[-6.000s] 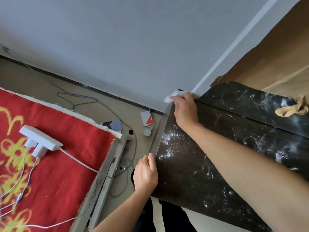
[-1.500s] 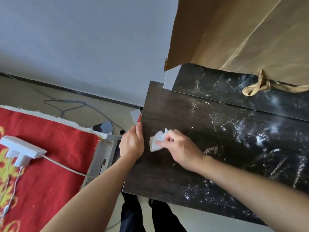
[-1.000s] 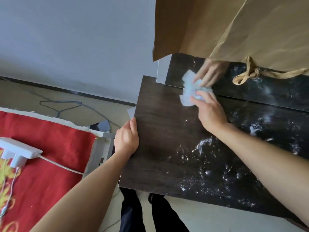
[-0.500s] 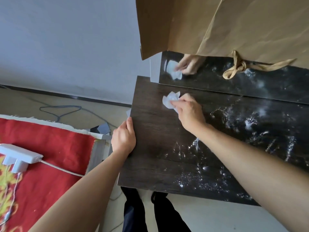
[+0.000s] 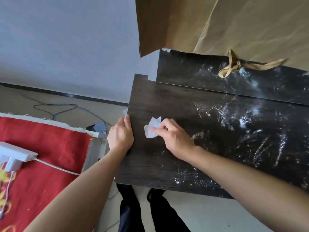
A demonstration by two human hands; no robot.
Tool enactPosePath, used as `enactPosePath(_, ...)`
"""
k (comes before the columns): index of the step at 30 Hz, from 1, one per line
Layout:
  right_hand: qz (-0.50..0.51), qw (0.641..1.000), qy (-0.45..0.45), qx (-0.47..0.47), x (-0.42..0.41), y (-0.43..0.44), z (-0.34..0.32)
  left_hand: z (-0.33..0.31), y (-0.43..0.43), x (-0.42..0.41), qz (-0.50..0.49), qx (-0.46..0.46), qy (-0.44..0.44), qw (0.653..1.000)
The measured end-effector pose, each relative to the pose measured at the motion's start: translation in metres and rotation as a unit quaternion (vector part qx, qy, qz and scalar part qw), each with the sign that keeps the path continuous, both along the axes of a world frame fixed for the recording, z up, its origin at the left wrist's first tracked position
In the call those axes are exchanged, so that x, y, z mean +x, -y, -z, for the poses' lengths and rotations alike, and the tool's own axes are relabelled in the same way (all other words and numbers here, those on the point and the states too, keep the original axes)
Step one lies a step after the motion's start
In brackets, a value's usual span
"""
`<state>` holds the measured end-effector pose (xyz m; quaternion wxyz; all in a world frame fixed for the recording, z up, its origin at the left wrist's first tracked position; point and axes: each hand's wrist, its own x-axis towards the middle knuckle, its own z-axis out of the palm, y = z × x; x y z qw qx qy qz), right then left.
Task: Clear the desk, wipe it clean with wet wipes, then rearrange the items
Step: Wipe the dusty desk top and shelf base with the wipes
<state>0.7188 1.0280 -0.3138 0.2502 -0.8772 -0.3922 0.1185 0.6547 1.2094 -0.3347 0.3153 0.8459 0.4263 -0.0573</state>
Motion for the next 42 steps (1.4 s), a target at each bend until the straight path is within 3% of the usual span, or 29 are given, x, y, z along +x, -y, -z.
enactPosePath(2, -0.079, 0.997, 0.008, -0.005, 0.008, 0.012, 0.000, -0.001, 0.001, -0.001, 0.012, 0.015, 0.003, 1.000)
enactPosePath(3, -0.059, 0.998, 0.023, -0.016, 0.029, 0.012, 0.002, 0.000, 0.001, -0.001, 0.015, 0.021, 0.003, 1.000)
enactPosePath(8, 0.144, 0.981, 0.120, -0.048, 0.119, 0.038, 0.005, 0.003, 0.001, 0.000, 0.014, 0.037, -0.005, 0.999)
enactPosePath(13, 0.317, 0.942, 0.077, -0.075, 0.130, 0.086, 0.003, 0.004, 0.001, 0.000, 0.023, 0.047, -0.006, 0.999)
enactPosePath(15, 0.289, 0.952, 0.050, -0.089, 0.120, 0.073, -0.004, 0.002, 0.002, 0.000, 0.024, 0.052, -0.004, 0.998)
enactPosePath(18, 0.135, 0.989, 0.022, -0.055, 0.055, 0.057, -0.009, -0.003, 0.003, 0.000, 0.026, 0.047, -0.012, 0.999)
enactPosePath(21, -0.002, 0.998, -0.047, -0.039, 0.001, 0.067, -0.017, -0.008, 0.006, -0.003, 0.027, 0.020, -0.035, 0.999)
enactPosePath(23, 0.037, 0.997, -0.048, -0.043, 0.033, 0.072, -0.017, -0.008, 0.011, -0.015, 0.029, -0.001, -0.042, 0.999)
enactPosePath(27, 0.289, 0.955, 0.017, -0.061, 0.104, 0.068, -0.006, -0.008, 0.024, -0.059, 0.011, -0.002, -0.042, 0.999)
enactPosePath(29, 0.249, 0.967, 0.021, -0.053, 0.076, 0.047, -0.001, -0.009, 0.026, -0.068, 0.014, 0.009, -0.034, 0.999)
enactPosePath(31, 0.111, 0.994, 0.002, -0.017, 0.018, 0.035, 0.000, -0.010, 0.026, -0.067, 0.016, 0.013, -0.027, 0.999)
enactPosePath(34, -0.048, 0.997, -0.052, -0.007, -0.017, 0.043, -0.004, -0.011, 0.027, -0.066, 0.022, 0.021, -0.017, 0.999)
enactPosePath(36, 0.002, 0.999, -0.046, -0.012, 0.014, 0.045, -0.001, -0.010, 0.026, -0.067, 0.024, 0.025, -0.011, 0.999)
enactPosePath(39, 0.183, 0.983, 0.017, -0.004, 0.066, 0.035, 0.008, -0.007, 0.025, -0.066, 0.021, 0.029, -0.011, 0.999)
enactPosePath(42, 0.169, 0.986, 0.014, -0.007, 0.033, 0.016, 0.008, -0.008, 0.024, -0.067, 0.020, 0.027, -0.019, 0.999)
